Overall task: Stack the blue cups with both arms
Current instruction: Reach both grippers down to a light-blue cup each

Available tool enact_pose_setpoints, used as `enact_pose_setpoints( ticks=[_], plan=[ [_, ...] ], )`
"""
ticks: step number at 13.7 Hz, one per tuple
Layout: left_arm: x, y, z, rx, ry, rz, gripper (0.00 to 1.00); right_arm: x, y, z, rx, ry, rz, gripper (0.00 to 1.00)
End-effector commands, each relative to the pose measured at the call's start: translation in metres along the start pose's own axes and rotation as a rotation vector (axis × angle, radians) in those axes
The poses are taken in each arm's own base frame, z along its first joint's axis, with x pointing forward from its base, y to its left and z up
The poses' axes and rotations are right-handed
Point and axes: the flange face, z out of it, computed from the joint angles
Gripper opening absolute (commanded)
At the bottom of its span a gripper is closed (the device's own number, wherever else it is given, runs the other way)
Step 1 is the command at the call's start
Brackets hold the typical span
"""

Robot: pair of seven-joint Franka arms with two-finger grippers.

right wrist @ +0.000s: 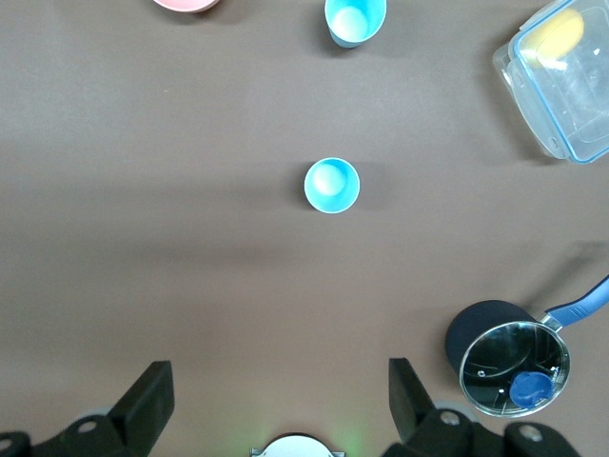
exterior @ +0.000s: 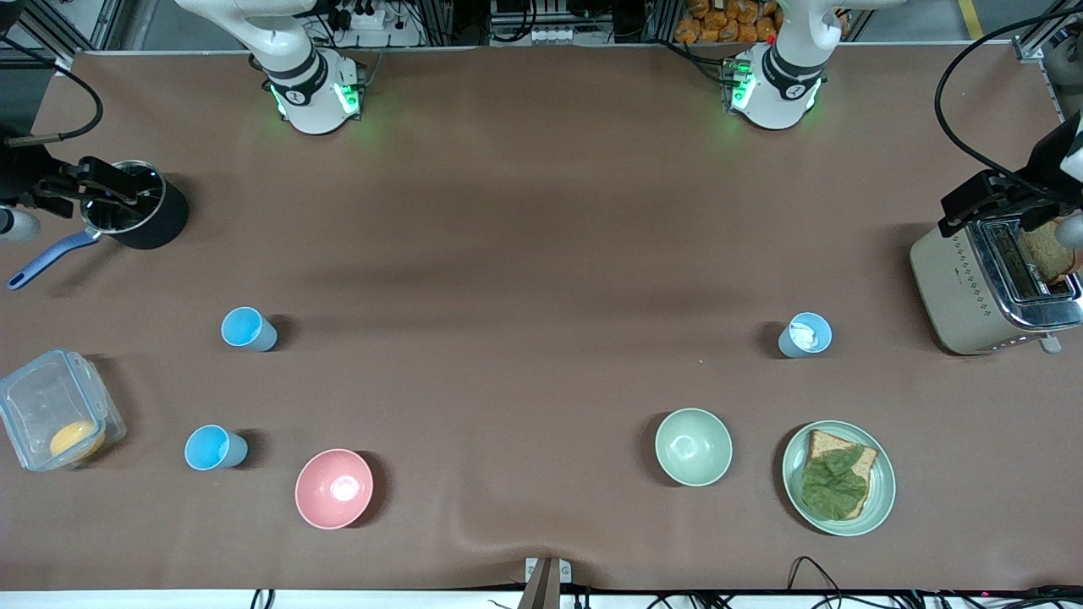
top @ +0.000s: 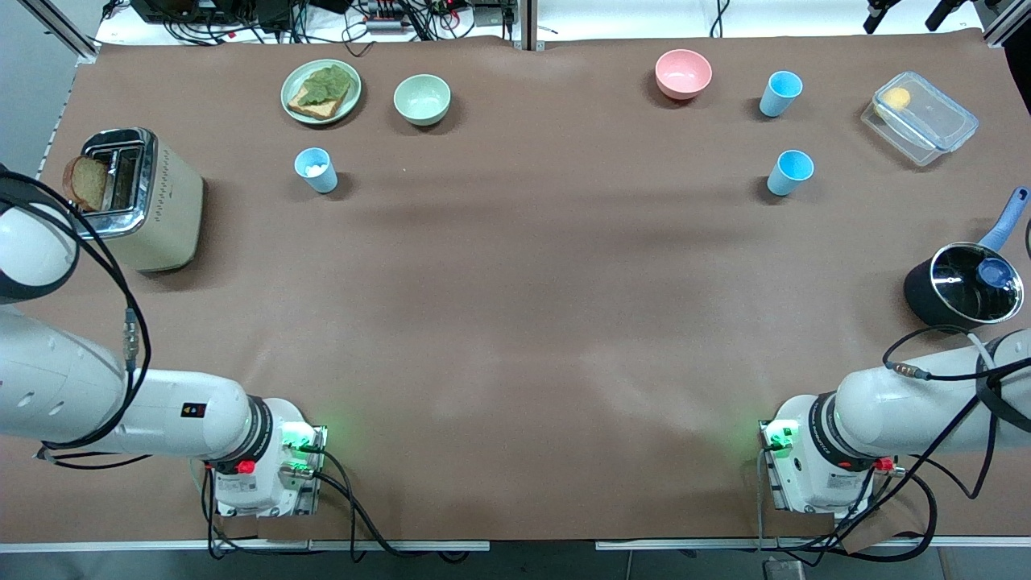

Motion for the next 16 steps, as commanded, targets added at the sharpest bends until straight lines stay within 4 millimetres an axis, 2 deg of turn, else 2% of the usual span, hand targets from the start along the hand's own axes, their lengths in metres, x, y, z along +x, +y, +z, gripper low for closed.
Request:
enact_pose_setpoints(
  ticks=[1, 3, 5, 7, 8, 10, 11, 14, 16],
  plan=[
    [-0.003, -0.002, -0.004, 0.02, 0.0, 0.026, 1.0, -0.01, 0.001, -0.004, -0.018, 0.013, 0.015, 1.0],
    [-0.002, -0.003, -0.003, 0.022, -0.003, 0.022, 1.0, -0.01, 0.001, -0.004, -0.018, 0.015, 0.015, 1.0],
    [0.006, -0.006, 0.016, 0.025, -0.032, 0.014, 1.0, -0.01, 0.001, -0.004, -0.018, 0.015, 0.015, 1.0],
    [0.019, -0.011, 0.062, 0.033, -0.077, 0.005, 1.0, -0.006, 0.002, -0.003, -0.019, 0.013, 0.01, 1.0],
    [0.022, -0.015, 0.085, 0.032, -0.073, 0.0, 1.0, -0.002, 0.009, 0.002, -0.014, 0.004, 0.013, 1.0],
    [0.021, -0.014, 0.134, 0.029, -0.053, 0.01, 1.0, 0.02, 0.025, 0.036, -0.002, -0.056, 0.029, 1.0],
    [0.02, -0.013, 0.154, 0.028, -0.049, 0.014, 1.0, 0.038, 0.028, 0.06, -0.007, -0.083, 0.028, 1.0],
    [0.004, -0.014, 0.231, 0.018, -0.008, 0.013, 1.0, 0.089, 0.041, 0.153, 0.001, -0.175, 0.038, 1.0],
    [-0.009, -0.02, 0.277, 0.006, 0.06, 0.005, 1.0, 0.113, 0.047, 0.199, -0.02, -0.18, 0.036, 1.0]
  ],
)
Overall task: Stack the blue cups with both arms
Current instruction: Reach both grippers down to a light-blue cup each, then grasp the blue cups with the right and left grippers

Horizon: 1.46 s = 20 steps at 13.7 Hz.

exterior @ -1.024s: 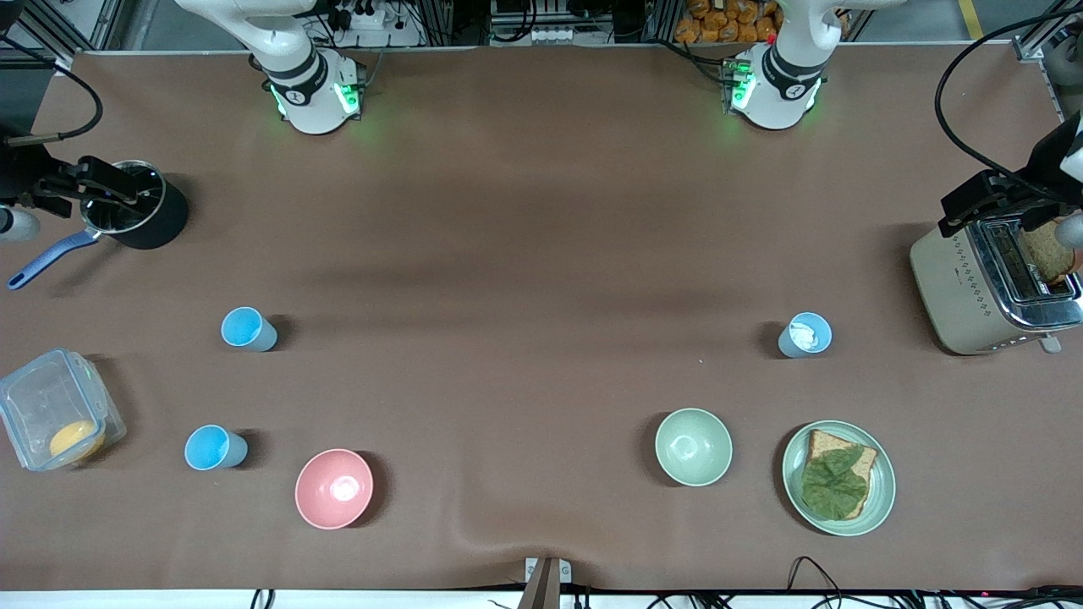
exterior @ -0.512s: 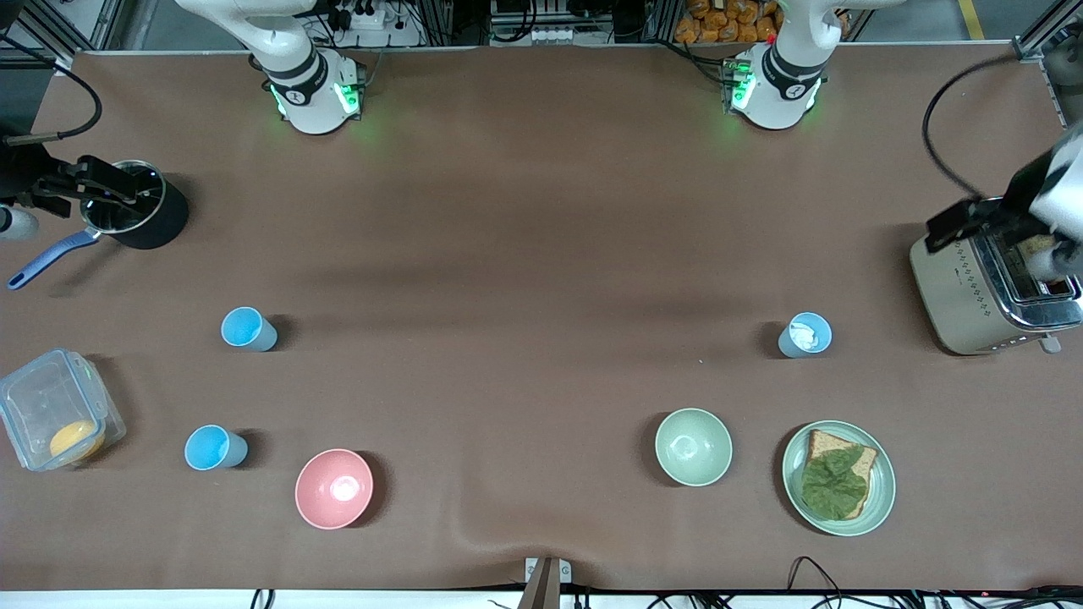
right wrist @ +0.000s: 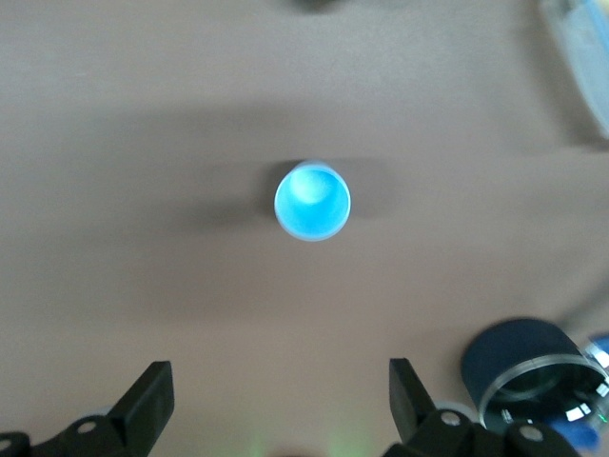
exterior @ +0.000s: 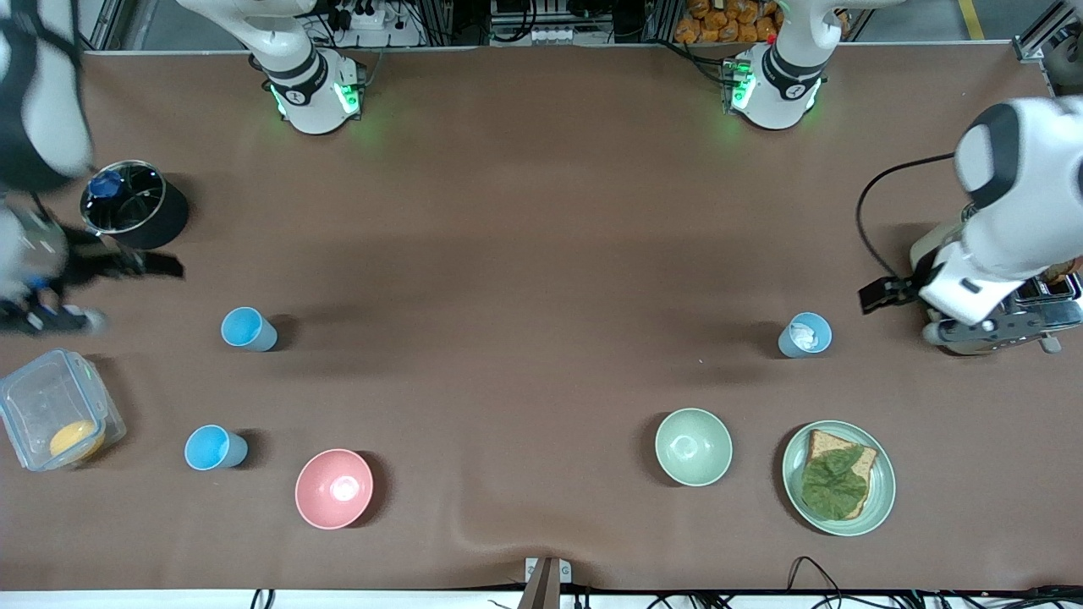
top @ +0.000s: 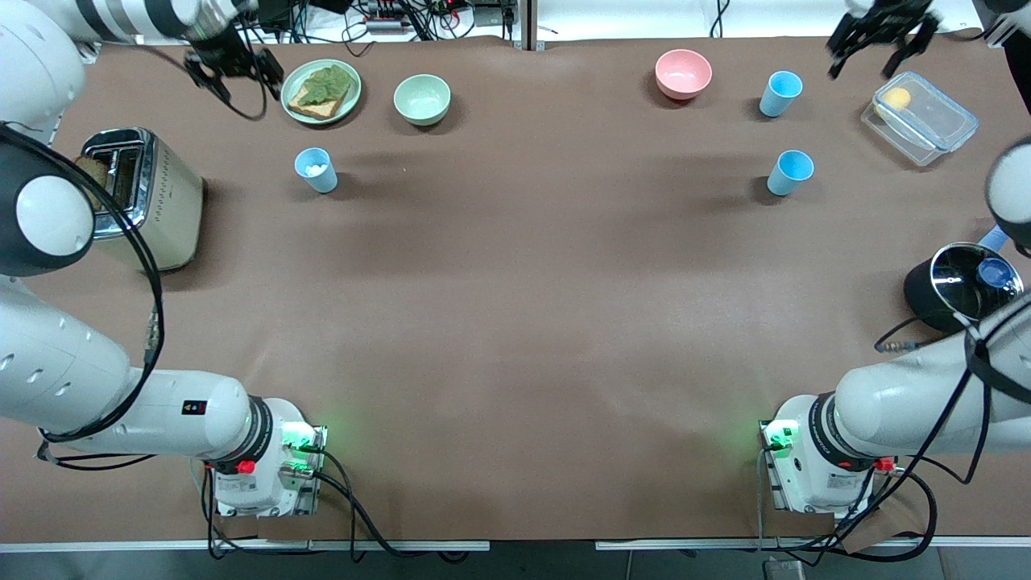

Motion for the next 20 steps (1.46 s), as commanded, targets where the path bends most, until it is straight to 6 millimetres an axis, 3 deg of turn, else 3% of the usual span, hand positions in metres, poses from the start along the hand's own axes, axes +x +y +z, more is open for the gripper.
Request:
enact_pose_setpoints(
  ticks=[1, 4, 6, 8, 11, 13, 15, 16, 20],
  plan=[
    [-0.03, -0.007, 0.048, 0.001, 0.062, 0.017, 1.0, 0.04, 0.016, 0.051, -0.043, -0.023, -0.005, 1.0],
    [-0.032, -0.008, 0.087, -0.004, 0.024, 0.008, 1.0, 0.069, 0.038, 0.126, -0.035, -0.099, 0.007, 1.0],
    [-0.033, -0.007, 0.115, -0.002, -0.005, 0.01, 1.0, 0.074, 0.063, 0.165, -0.012, -0.134, -0.002, 1.0],
    [-0.032, -0.006, 0.13, -0.002, -0.011, 0.01, 1.0, 0.067, 0.064, 0.208, -0.004, -0.128, 0.0, 1.0],
    [-0.028, -0.004, 0.144, -0.003, -0.017, -0.004, 1.0, 0.066, 0.055, 0.226, -0.004, -0.099, 0.028, 1.0],
    [-0.028, 0.003, 0.148, -0.002, -0.023, -0.018, 0.83, 0.067, 0.054, 0.229, -0.004, -0.102, 0.036, 1.0],
    [-0.027, 0.008, 0.152, -0.003, -0.028, -0.03, 0.66, 0.066, 0.051, 0.23, 0.015, -0.105, 0.049, 0.12],
    [-0.026, 0.008, 0.154, -0.002, -0.031, -0.03, 0.56, 0.066, 0.052, 0.23, 0.02, -0.104, 0.056, 0.0],
    [-0.028, 0.012, 0.163, -0.001, -0.046, -0.022, 0.0, 0.064, 0.041, 0.215, 0.015, -0.097, 0.029, 0.0]
  ],
)
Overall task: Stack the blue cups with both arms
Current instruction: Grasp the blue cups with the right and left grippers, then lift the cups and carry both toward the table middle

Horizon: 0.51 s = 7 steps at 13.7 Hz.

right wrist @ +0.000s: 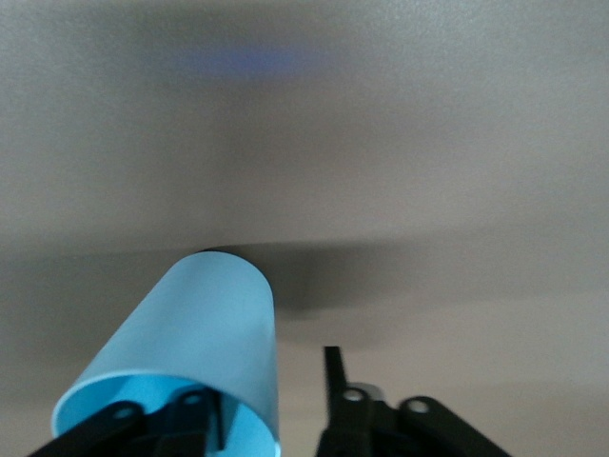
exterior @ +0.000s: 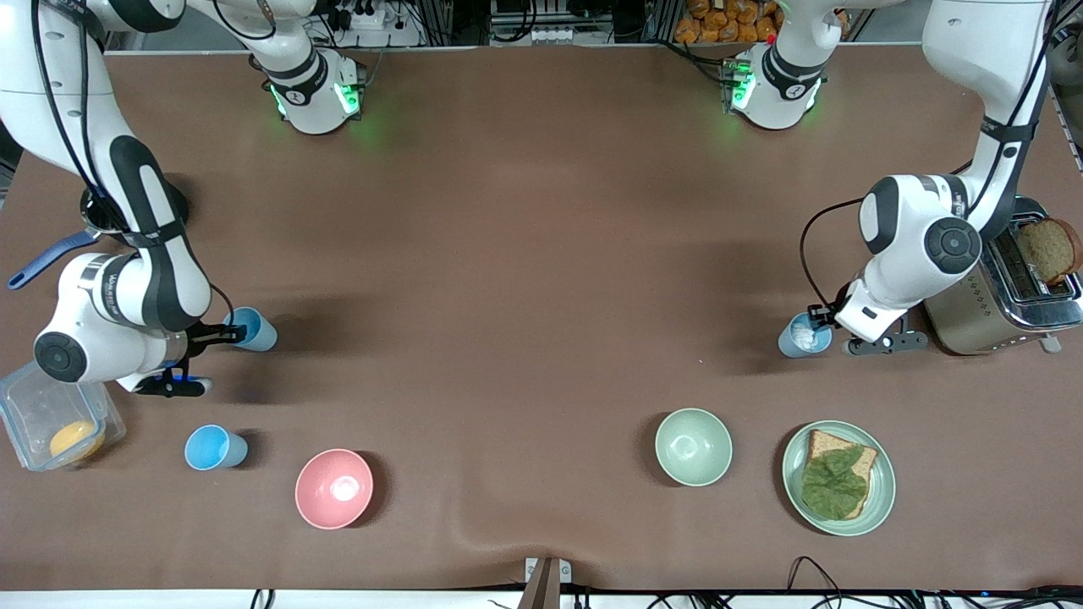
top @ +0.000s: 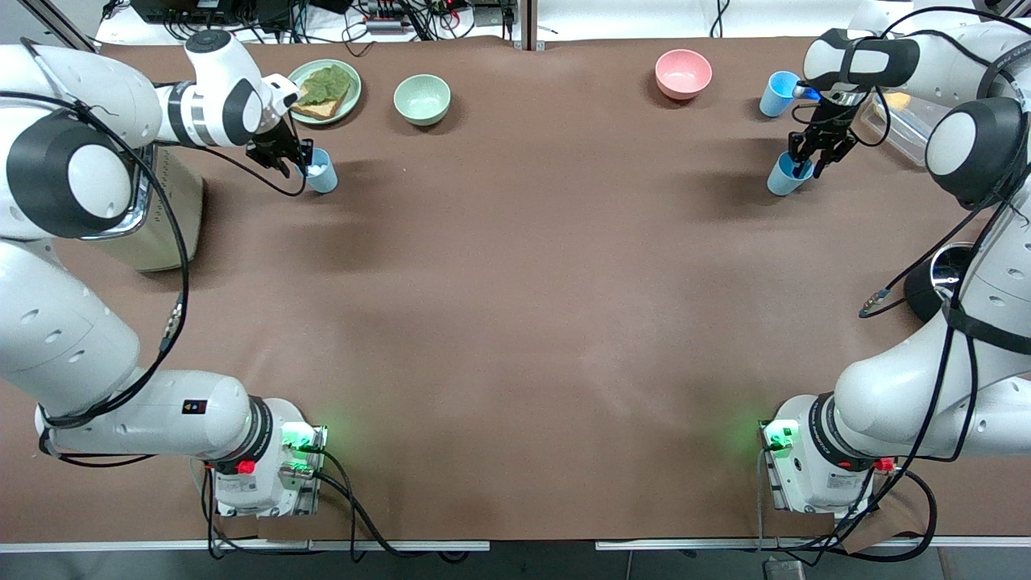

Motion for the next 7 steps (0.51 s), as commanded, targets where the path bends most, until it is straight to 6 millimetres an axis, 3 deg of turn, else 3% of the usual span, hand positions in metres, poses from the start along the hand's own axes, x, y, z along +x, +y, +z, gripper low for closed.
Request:
enact_pose_setpoints(
  ticks=[1, 3, 7],
  plan=[
    [0.003, 0.013, 0.001, -0.005, 0.007, 0.008, 0.0, -0.013, -0.014, -0.023, 0.002, 0.014, -0.014, 0.0],
    [-0.003, 0.054, -0.012, -0.03, 0.016, 0.024, 0.0, -0.026, -0.026, -0.045, -0.005, -0.002, -0.032, 0.0],
    [-0.026, 0.172, -0.045, -0.089, -0.006, -0.051, 0.0, -0.06, -0.047, -0.103, -0.013, -0.016, -0.057, 0.0]
  ],
)
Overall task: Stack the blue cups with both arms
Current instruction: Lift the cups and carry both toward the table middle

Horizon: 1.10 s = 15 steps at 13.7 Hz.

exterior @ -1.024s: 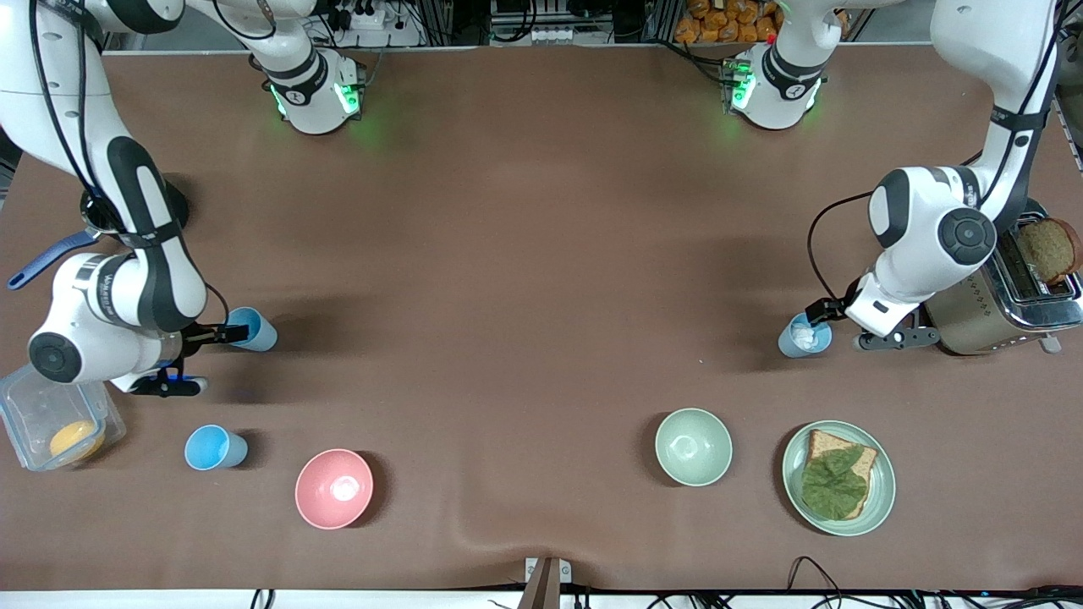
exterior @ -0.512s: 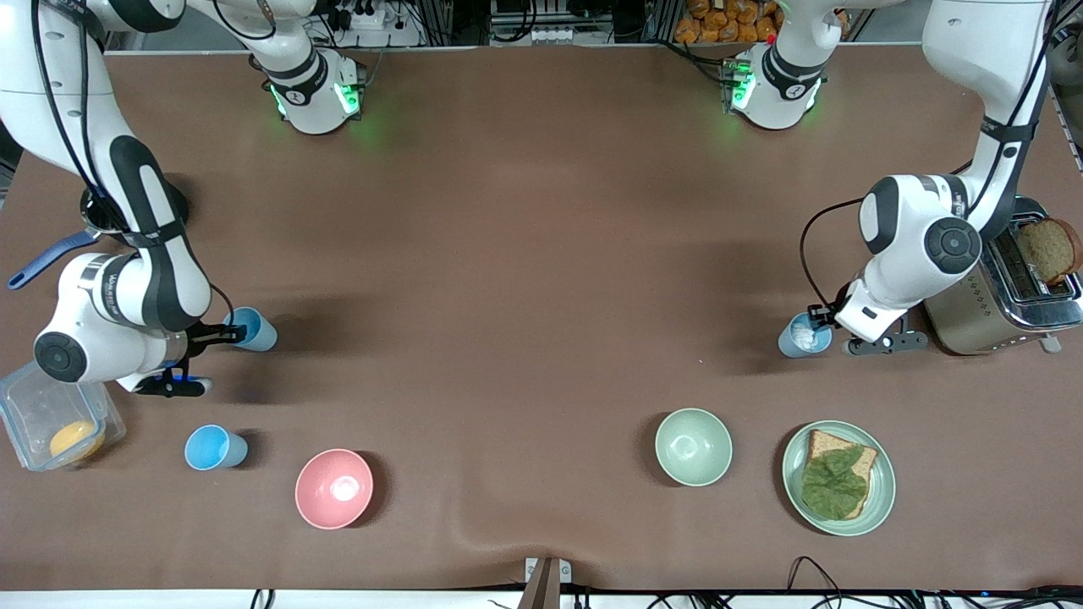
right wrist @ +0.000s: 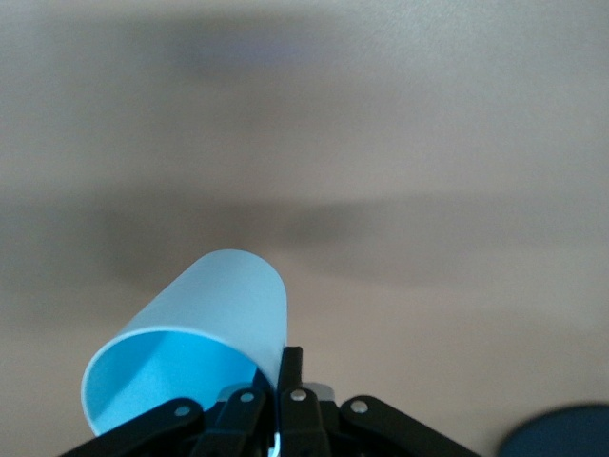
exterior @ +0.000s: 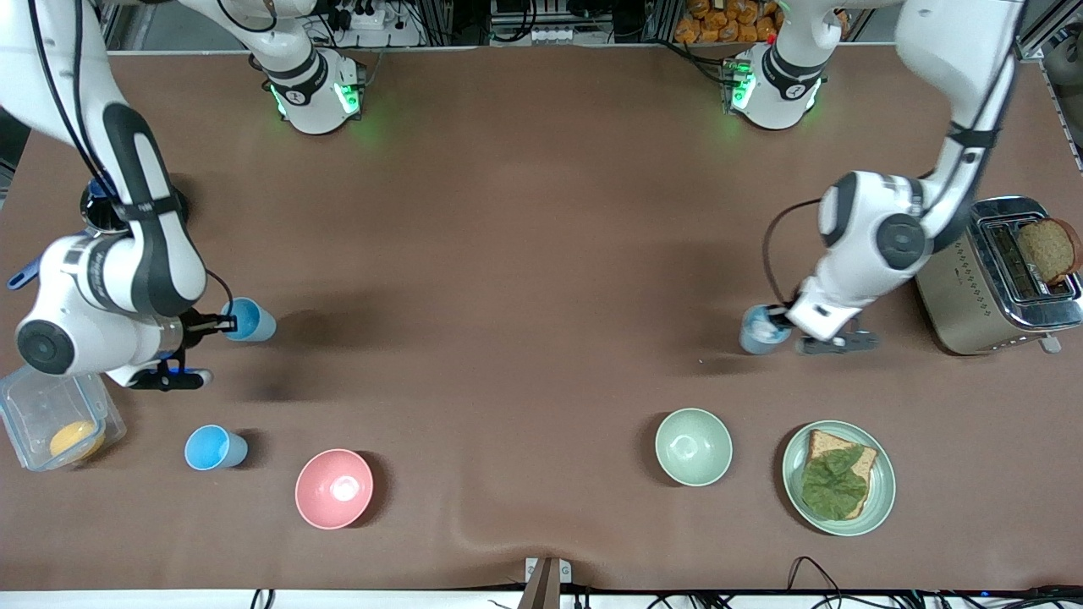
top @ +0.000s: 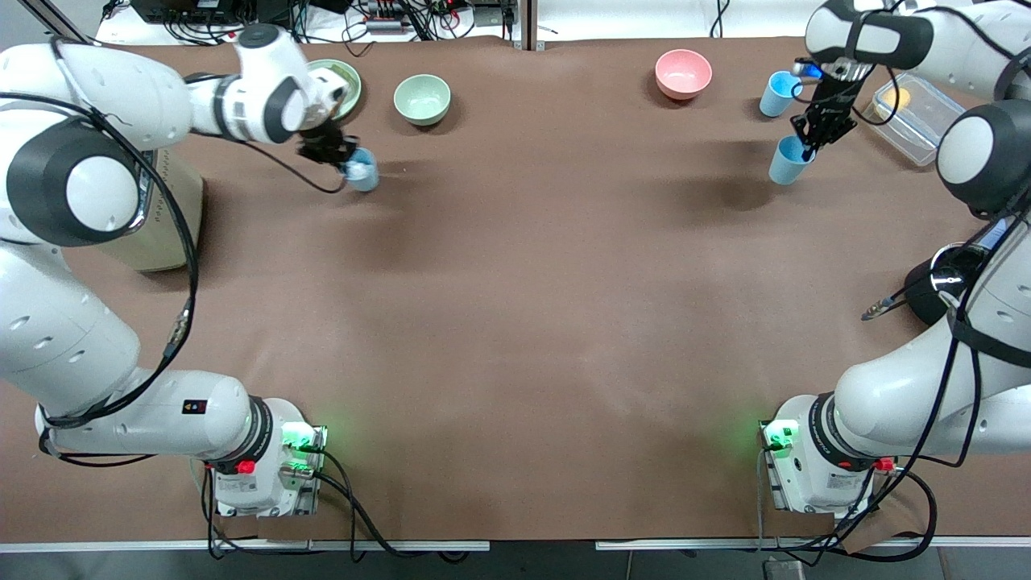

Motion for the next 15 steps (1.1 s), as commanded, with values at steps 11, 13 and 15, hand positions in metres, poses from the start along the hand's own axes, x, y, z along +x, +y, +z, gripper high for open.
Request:
enact_pose_setpoints(
  ticks=[11, 13, 15],
  plan=[
    [-0.139, 0.341, 0.014, -0.103, -0.104, -0.303, 0.0, -0.096, -0.15, -0.127, 0.195, -0.12, -0.059, 0.0],
    [-0.149, 0.353, 0.029, -0.094, -0.123, -0.314, 0.09, -0.113, -0.215, -0.14, 0.139, -0.117, 0.028, 0.0],
    [-0.157, 0.364, 0.038, -0.089, -0.126, -0.298, 0.3, -0.132, -0.276, -0.138, 0.094, -0.102, 0.087, 0.0]
  ],
)
